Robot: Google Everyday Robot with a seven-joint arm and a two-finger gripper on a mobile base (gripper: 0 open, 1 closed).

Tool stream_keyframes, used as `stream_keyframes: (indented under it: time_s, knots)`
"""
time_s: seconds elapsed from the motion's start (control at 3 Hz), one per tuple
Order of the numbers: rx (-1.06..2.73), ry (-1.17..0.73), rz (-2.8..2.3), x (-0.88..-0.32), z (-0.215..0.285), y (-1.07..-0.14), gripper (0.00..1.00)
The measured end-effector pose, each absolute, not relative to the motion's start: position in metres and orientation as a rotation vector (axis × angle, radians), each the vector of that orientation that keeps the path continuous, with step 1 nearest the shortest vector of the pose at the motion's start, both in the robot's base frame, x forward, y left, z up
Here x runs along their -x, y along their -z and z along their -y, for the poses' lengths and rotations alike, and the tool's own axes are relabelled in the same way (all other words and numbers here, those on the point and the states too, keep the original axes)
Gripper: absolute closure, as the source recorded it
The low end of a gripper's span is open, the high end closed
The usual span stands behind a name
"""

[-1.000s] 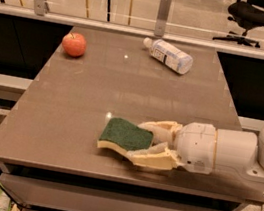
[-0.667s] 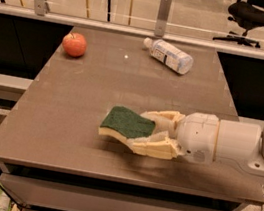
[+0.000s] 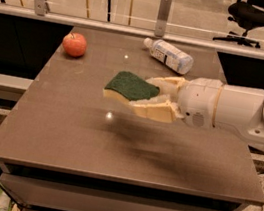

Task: Move sponge near apple

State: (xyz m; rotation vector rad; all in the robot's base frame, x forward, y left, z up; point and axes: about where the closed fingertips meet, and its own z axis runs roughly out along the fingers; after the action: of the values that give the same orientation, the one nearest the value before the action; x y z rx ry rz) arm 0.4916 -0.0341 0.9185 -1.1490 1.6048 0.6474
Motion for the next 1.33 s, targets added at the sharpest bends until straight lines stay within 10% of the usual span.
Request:
stream_keyframes:
  time_s: [1.33]
  knots:
    - [1.088, -0.487, -1.683, -0.613, 0.034, -0.946, 1.00]
